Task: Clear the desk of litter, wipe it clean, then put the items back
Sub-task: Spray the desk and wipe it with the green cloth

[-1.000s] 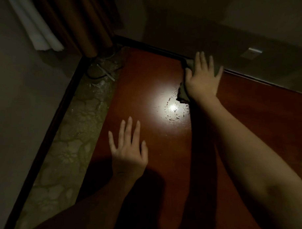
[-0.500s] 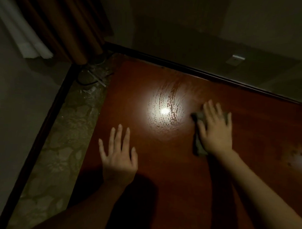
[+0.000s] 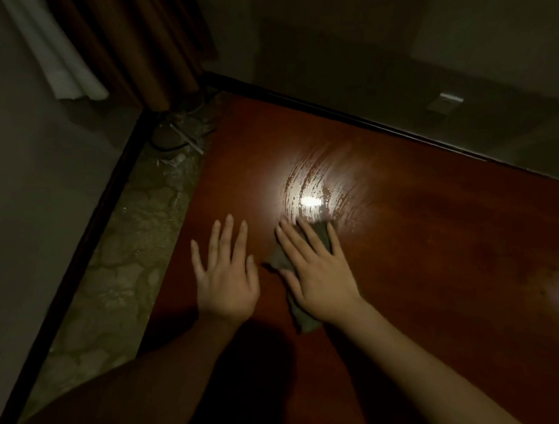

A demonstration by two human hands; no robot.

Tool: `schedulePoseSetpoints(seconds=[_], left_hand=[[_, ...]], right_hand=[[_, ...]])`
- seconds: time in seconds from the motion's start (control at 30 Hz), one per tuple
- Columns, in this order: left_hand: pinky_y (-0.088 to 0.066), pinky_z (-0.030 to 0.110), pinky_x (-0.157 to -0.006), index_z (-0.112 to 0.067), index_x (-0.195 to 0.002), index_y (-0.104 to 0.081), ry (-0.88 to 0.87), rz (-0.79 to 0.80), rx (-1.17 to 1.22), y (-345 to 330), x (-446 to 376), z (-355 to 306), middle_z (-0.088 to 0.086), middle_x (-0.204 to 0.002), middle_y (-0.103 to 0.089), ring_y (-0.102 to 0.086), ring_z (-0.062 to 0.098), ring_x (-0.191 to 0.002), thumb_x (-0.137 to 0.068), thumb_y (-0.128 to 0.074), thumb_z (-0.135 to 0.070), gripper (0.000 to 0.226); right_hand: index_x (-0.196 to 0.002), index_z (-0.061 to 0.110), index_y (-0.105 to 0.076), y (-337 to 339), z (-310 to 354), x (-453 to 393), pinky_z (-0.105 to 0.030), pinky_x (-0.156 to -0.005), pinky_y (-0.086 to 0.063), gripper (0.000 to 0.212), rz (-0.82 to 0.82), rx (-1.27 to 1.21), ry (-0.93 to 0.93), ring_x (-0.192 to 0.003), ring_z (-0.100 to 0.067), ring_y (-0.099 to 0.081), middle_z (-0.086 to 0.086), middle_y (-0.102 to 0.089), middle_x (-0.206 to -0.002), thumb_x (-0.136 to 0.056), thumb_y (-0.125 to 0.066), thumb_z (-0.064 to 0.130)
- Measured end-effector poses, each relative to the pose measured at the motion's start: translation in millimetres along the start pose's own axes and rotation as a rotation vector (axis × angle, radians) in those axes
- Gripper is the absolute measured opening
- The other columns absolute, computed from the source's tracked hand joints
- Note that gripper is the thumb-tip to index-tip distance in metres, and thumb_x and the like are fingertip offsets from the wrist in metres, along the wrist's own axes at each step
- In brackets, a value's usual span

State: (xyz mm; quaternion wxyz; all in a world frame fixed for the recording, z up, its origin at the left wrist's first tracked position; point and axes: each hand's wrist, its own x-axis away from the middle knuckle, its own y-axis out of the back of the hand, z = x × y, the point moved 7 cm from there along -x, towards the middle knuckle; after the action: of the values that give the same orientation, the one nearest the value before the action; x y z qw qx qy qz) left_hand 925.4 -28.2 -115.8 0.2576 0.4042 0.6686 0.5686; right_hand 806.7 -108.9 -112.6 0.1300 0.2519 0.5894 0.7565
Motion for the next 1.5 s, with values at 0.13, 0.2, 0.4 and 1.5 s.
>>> schedulePoseSetpoints(seconds=[0.13, 0.2, 0.4, 1.5], left_hand=[[-0.002, 0.051, -0.115, -0.017, -0.148, -0.026, 0.004, 0.029, 0.019, 0.6, 1.0, -0.6, 0.005, -0.156, -0.021, -0.014, 0.021, -0.145, -0.093, -0.024, -0.035, 0.058], [0.001, 0.051, -0.115, -0.017, -0.148, -0.025, 0.007, 0.039, 0.011, 0.4, 0.4, 0.0, 0.005, -0.157, -0.019, -0.011, 0.020, -0.146, -0.093, -0.022, -0.036, 0.059], [0.001, 0.053, -0.115, -0.017, -0.149, -0.024, 0.002, 0.050, 0.024, 1.0, 2.0, -1.1, 0.006, -0.158, -0.017, -0.008, 0.022, -0.146, -0.092, -0.021, -0.033, 0.060], [-0.002, 0.049, -0.117, -0.009, -0.146, -0.031, -0.518, 0.118, 0.139, -6.3, 141.0, 6.6, 0.007, -0.154, -0.026, -0.007, 0.016, -0.143, -0.095, -0.021, -0.030, 0.056]], right_hand=[[-0.150, 0.018, -0.023, 6.1, -67.9, 24.6, -0.050, -0.116, -0.007, 0.064, -0.048, 0.010, -0.248, -0.144, -0.022, -0.022, 0.000, -0.024, -0.155, -0.093, -0.023, 0.048], [-0.152, 0.019, -0.017, 18.1, -99.1, 11.8, -0.051, -0.117, -0.002, 0.065, -0.093, -0.053, -0.509, -0.147, -0.020, -0.010, 0.000, -0.015, -0.158, -0.094, -0.017, 0.049], [-0.153, 0.022, -0.005, 19.8, -44.8, -45.3, -0.052, -0.116, 0.005, 0.062, -0.060, -0.023, -0.440, -0.148, -0.019, 0.001, 0.002, -0.003, -0.160, -0.098, -0.016, 0.048], [-0.150, 0.021, -0.002, -56.5, 32.7, 203.7, -0.050, -0.117, 0.003, 0.064, -0.097, -0.142, -0.887, -0.146, -0.016, 0.002, 0.005, -0.001, -0.158, -0.093, -0.010, 0.050]])
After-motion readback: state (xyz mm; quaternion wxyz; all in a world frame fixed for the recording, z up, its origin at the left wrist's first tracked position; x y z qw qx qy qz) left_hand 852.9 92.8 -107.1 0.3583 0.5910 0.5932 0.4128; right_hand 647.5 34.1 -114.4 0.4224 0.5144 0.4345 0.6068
